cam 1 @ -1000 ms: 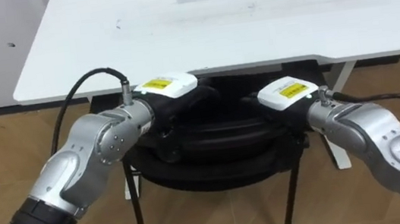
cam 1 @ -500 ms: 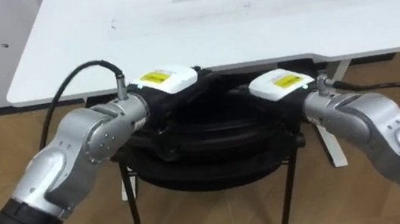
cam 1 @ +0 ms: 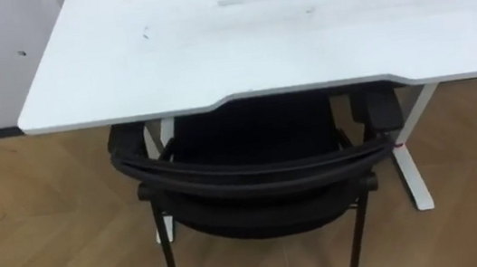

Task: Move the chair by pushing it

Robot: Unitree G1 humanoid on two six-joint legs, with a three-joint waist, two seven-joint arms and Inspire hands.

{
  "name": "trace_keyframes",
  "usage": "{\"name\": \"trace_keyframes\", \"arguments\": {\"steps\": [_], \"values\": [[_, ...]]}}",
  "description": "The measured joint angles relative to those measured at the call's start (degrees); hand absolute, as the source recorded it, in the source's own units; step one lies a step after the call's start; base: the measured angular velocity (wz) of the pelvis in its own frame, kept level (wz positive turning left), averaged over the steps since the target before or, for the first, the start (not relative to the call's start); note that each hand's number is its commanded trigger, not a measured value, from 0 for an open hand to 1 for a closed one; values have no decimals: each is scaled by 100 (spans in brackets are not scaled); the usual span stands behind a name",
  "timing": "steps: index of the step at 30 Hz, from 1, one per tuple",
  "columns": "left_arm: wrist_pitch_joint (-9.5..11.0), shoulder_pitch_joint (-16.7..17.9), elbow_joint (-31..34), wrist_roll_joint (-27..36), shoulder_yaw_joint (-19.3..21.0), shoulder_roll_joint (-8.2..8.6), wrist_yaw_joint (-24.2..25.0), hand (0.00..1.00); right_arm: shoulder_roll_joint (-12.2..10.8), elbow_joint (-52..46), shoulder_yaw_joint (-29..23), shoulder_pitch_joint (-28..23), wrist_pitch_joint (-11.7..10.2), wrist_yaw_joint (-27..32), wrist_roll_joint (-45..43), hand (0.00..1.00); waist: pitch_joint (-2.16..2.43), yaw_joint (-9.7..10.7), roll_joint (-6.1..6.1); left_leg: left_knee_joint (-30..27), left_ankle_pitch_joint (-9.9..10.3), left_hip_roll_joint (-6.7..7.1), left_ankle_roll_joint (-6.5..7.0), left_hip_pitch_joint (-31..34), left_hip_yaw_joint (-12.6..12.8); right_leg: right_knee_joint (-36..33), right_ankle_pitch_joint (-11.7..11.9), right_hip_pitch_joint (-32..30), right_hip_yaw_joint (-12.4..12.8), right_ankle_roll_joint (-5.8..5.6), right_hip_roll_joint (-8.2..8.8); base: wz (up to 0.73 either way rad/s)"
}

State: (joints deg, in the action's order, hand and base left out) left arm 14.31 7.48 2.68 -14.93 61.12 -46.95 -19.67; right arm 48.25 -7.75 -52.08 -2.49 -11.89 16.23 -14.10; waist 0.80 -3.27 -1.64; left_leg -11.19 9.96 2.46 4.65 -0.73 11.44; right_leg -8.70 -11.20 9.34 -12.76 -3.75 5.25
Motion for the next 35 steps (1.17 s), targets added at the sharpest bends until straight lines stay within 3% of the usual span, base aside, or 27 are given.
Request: {"name": "trace_keyframes", "arguments": {"steps": [3,4,5,6,8,9,11,12,14,17,20,24,26,29,31,35], "values": [[15,488,-279,739,400,486,-743,0,-197,105,-467,-414,-5,813,843,0,-4,12,-6,3,13,-15,-21,3,21,1,-14,-10,8,-12,-9,-9],[20,761,-512,1295,481,704,-1175,0,-266,180,-596,-520,-13,1308,1247,0,-7,64,18,12,25,-18,-30,-6,19,0,-14,-7,-3,-12,-15,0],[3,995,-732,1831,490,954,-1532,0,-381,265,-674,-632,-54,1755,1630,0,29,124,-20,27,25,-19,-30,-25,16,-3,-14,8,-4,-12,-19,-3],[-8,1113,-808,2101,477,1110,-1681,0,-505,260,-707,-727,-60,1975,1806,0,25,137,-30,27,26,-24,-30,-29,16,-11,-14,7,3,-12,-22,-5],[-29,1512,-1373,2984,81,1813,-2149,0,-1321,481,-618,-1377,-132,2662,2274,0,18,125,-46,23,29,-45,-35,-34,35,-36,-14,-13,6,-12,-34,-11],[-67,1617,-1568,3185,-74,2007,-2210,0,-1568,645,-499,-1526,-126,2764,2344,0,17,112,-46,24,30,-58,-36,-27,57,-52,-14,-30,19,-12,-37,-11],[-325,1708,-2709,4121,-823,2705,-2216,0,-2553,1304,153,-2103,122,2853,3312,0,14,94,-42,-44,62,-80,-49,20,49,-125,-32,-58,17,-10,-39,-2],[-388,1707,-3059,4305,-1018,2846,-2189,0,-2780,1553,334,-2216,197,2822,3606,0,13,83,-43,-66,77,-81,-62,35,45,-136,-42,-65,39,-2,-38,0],[-600,1706,-4397,4852,-1556,3359,-1955,0,-3518,2783,922,-2406,398,2649,4506,0,11,16,-47,-175,109,-92,-50,65,74,-202,-81,-103,166,27,-33,-9],[-651,1774,-5715,5043,-1813,3751,-1558,0,-3902,4709,1387,-2389,494,2135,5262,0,7,-8,-47,-245,119,-78,-39,62,68,-208,-136,-89,200,62,-10,-5],[-728,1981,-6415,5032,-2108,3925,-1137,0,-4011,6266,1776,-2232,579,1524,5626,0,-1,40,-40,-278,109,-54,-54,62,46,-210,-244,-91,309,98,26,-9],[-974,2046,-6727,4633,-2678,3951,-449,0,-3989,7541,2378,-1946,787,743,5593,0,-3,152,-36,-248,60,-63,-124,40,13,-210,-268,-56,257,61,23,1],[-1239,1815,-6796,4088,-3199,3955,-33,0,-3994,7755,2843,-1693,1082,309,5187,0,-5,198,-30,-248,45,-72,-134,32,8,-207,-253,-52,242,84,8,0],[-1542,1375,-6815,3282,-3943,3956,415,0,-4002,7905,3402,-1215,1251,-207,4939,0,-20,312,24,-233,28,-69,-106,1,-5,-194,-213,-18,262,146,-43,1],[-1656,1053,-6796,2845,-4264,3958,620,0,-4015,7924,3665,-951,1345,-530,4744,0,-19,335,79,-220,10,-68,-75,-19,-4,-190,-196,-18,255,171,-49,0],[-1775,605,-6547,2288,-4835,3977,971,0,-4033,7896,4113,-613,1485,-1125,4723,0,-78,400,205,-174,3,-55,-63,3,2,-90,-189,-24,246,177,-59,0]]}}
